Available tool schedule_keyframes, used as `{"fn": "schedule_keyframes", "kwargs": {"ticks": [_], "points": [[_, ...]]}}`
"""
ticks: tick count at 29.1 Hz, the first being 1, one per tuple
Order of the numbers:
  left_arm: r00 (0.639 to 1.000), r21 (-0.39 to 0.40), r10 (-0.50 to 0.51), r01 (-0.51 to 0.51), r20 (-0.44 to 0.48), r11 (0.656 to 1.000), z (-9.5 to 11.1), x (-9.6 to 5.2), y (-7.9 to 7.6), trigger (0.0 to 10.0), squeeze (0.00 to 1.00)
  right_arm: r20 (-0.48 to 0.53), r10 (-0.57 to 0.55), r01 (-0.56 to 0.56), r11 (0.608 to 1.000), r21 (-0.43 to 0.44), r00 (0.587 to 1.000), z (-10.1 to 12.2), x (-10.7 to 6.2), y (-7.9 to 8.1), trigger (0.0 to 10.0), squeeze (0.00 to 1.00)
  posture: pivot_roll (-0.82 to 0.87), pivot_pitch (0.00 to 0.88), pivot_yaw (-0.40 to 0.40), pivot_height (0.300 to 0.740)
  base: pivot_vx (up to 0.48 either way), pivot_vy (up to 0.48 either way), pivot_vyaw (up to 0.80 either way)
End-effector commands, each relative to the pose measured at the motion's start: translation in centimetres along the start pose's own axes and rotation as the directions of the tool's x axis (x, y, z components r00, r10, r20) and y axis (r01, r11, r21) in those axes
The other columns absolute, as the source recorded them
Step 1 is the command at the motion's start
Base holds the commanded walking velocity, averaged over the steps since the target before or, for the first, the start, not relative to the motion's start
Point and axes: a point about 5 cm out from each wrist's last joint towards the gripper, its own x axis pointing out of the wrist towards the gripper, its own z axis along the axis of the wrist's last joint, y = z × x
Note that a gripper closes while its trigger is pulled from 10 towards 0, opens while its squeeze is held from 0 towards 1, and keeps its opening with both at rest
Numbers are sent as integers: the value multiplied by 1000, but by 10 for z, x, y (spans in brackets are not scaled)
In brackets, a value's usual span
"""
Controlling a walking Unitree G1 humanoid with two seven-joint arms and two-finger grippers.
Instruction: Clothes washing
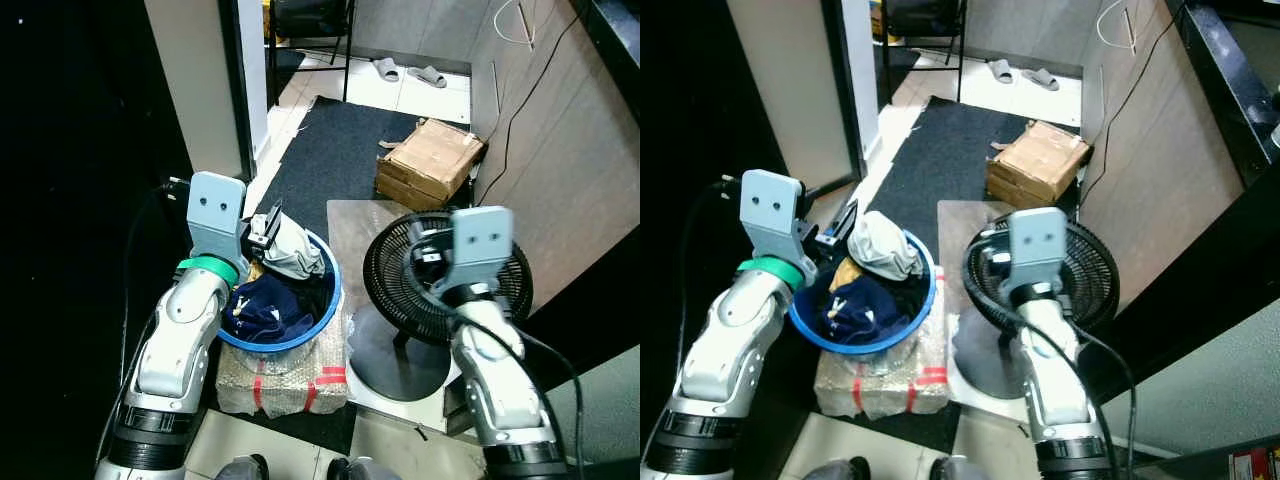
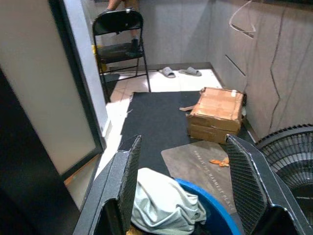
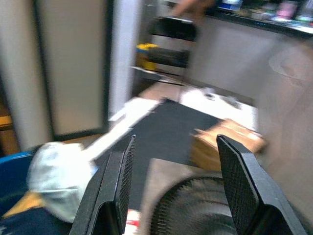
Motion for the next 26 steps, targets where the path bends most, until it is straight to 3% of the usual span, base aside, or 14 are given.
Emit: {"fn": "schedule_keyframes", "kwargs": {"ticks": [1,6,26], "points": [[1000,-2,-11,11,-22,1000,-4,1,-1,10000,0,4,40,-40,999,-3,999,-1,0,10,10000,0,2,63,47,709,0,0,0],[1000,15,-14,14,-17,1000,-3,0,-3,10000,0,24,71,-72,997,30,997,3,3,22,10000,0,9,61,43,709,0,0,0],[1000,22,-7,8,-20,1000,-4,-1,-4,10000,0,11,84,-85,993,80,996,1,2,28,10000,0,11,55,35,709,0,0,0]]}}
